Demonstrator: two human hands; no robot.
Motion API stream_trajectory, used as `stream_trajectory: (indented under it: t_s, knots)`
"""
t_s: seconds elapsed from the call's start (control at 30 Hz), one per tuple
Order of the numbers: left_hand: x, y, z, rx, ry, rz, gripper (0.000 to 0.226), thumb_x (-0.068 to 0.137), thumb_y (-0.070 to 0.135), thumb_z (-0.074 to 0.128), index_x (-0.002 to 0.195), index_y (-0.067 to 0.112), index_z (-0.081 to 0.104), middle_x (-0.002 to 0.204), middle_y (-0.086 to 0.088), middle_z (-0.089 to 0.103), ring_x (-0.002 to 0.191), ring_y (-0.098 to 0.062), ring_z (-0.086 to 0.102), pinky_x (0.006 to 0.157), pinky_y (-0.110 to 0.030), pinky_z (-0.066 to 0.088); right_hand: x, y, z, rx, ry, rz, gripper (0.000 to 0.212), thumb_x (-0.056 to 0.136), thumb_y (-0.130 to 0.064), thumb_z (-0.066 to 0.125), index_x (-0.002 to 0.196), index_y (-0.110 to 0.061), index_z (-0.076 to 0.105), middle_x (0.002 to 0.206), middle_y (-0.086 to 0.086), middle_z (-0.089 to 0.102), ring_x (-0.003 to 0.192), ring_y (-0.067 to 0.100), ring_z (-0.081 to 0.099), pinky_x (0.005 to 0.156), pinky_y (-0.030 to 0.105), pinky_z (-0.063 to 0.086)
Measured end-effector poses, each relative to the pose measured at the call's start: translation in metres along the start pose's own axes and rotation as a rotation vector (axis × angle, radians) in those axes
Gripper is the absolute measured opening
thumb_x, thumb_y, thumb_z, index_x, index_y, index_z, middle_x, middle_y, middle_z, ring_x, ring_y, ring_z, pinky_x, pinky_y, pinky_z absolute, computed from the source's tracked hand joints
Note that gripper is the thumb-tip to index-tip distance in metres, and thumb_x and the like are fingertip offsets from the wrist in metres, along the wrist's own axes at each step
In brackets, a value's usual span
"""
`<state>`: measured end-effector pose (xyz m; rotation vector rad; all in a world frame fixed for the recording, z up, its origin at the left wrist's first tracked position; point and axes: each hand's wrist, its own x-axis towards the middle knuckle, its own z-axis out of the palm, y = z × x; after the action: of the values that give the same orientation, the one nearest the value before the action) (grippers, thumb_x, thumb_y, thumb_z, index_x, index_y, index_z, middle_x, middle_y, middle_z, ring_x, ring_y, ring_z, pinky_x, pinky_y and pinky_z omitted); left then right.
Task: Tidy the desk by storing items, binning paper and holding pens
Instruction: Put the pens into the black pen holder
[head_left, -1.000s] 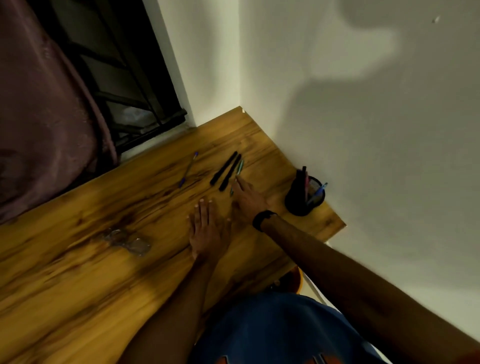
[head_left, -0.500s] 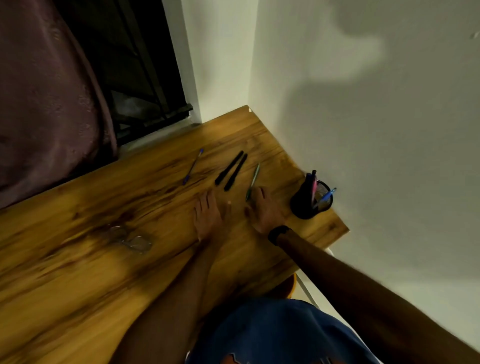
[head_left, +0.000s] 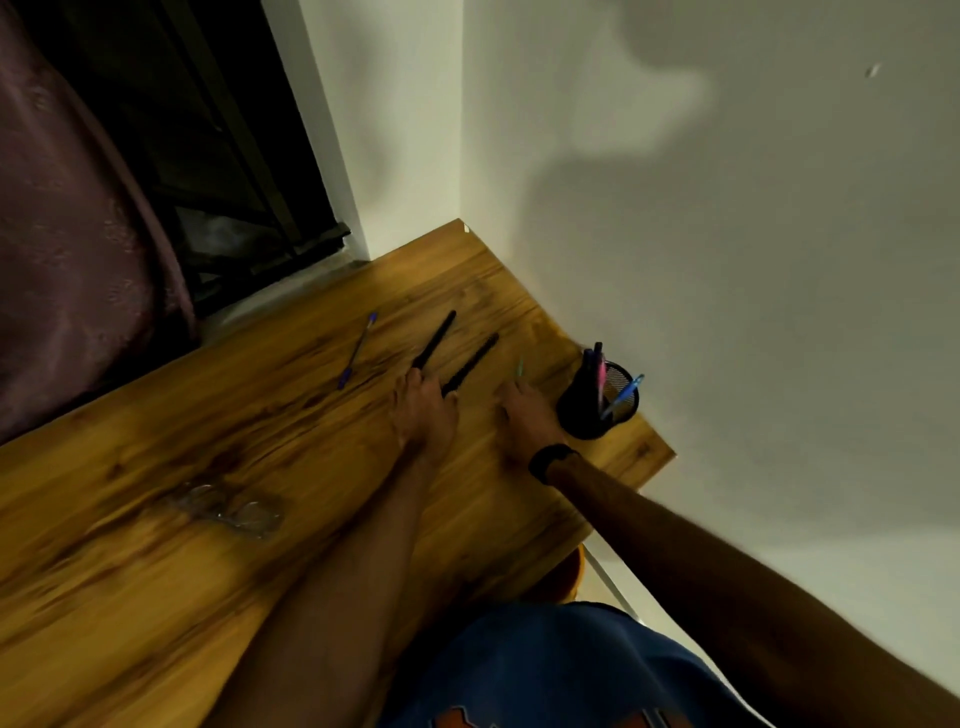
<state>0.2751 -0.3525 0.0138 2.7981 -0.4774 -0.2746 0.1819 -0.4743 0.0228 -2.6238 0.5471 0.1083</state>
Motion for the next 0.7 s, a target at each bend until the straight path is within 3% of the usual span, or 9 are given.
stream_trajectory:
  t_s: [0.07,0.2,0.27,0.33,0.4,0.53,0.63,0.7]
  knots:
    - [-0.006,0.003,0.002,-0.025,0.001,-0.02,0.038,0.095,0.036,0.055,0.125,0.013,0.057,0.136,-0.01,0.05,0.128,-0.027,0.043,0.104,-0.041,0.033,-0.007,0.006,0.002,0.072,0.001,0.01,0.023,0.093,-0.004,0.049,0.114,-0.009,0.055,0.115,0.012,0.056,0.101,0.029,0.057,0.084,0.035,0.048]
    - [-0.022,0.001,0.014,-0.157,-0.016,-0.072,0.041,0.099,0.037,0.048,0.129,0.01,0.053,0.145,-0.013,0.046,0.135,-0.029,0.04,0.109,-0.043,0.032,-0.025,0.016,0.009,0.165,0.038,0.043,0.055,0.091,-0.005,0.053,0.143,-0.013,0.034,0.134,0.011,0.043,0.099,0.025,0.057,0.083,0.039,0.054]
    - [-0.028,0.005,0.013,-0.215,0.016,-0.112,0.04,0.1,0.038,0.047,0.127,0.01,0.053,0.14,-0.012,0.049,0.13,-0.029,0.044,0.104,-0.043,0.037,-0.033,0.016,0.01,0.27,0.122,0.053,0.052,0.092,-0.004,0.049,0.141,-0.011,0.034,0.139,0.012,0.037,0.104,0.026,0.054,0.089,0.044,0.053]
    - [-0.032,0.01,0.008,-0.322,0.04,-0.179,0.039,0.1,0.037,0.047,0.128,0.01,0.052,0.132,-0.012,0.055,0.121,-0.03,0.052,0.094,-0.043,0.042,-0.038,0.017,0.012,0.394,0.165,0.098,0.057,0.091,-0.003,0.048,0.144,-0.01,0.03,0.146,0.014,0.034,0.122,0.03,0.047,0.105,0.048,0.043]
    - [-0.033,0.012,0.005,-0.438,0.085,-0.2,0.036,0.1,0.036,0.048,0.125,0.01,0.051,0.123,-0.013,0.06,0.109,-0.032,0.059,0.081,-0.038,0.044,-0.04,0.016,0.01,0.56,0.138,0.185,0.065,0.093,-0.005,0.049,0.15,-0.014,0.02,0.149,0.012,0.037,0.129,0.027,0.045,0.111,0.043,0.037]
    - [-0.03,0.02,-0.006,-0.669,0.147,-0.19,0.035,0.1,0.034,0.05,0.118,0.004,0.052,0.11,-0.013,0.064,0.094,-0.027,0.061,0.068,-0.029,0.036,-0.036,0.008,-0.006,0.96,0.005,0.286,0.06,0.095,0.002,0.048,0.144,-0.02,0.023,0.109,0.006,0.066,0.1,0.017,0.062,0.092,0.037,0.052]
    - [-0.025,0.029,-0.019,-0.858,0.22,-0.163,0.065,0.089,0.06,0.045,0.115,0.001,0.054,0.1,-0.013,0.067,0.085,-0.026,0.064,0.066,-0.03,0.044,-0.038,0.004,-0.026,1.173,-0.036,0.268,0.037,0.097,0.006,0.039,0.127,-0.015,0.041,0.093,0.005,0.06,0.082,0.014,0.058,0.074,0.028,0.051]
    - [-0.02,0.036,-0.027,-0.937,0.262,-0.134,0.061,0.09,0.058,0.047,0.111,0.001,0.055,0.093,-0.007,0.067,0.08,-0.019,0.066,0.066,-0.031,0.05,-0.038,0.003,-0.038,1.267,-0.054,0.254,0.034,0.096,0.007,0.037,0.126,-0.008,0.045,0.093,0.005,0.058,0.083,0.015,0.057,0.074,0.028,0.051]
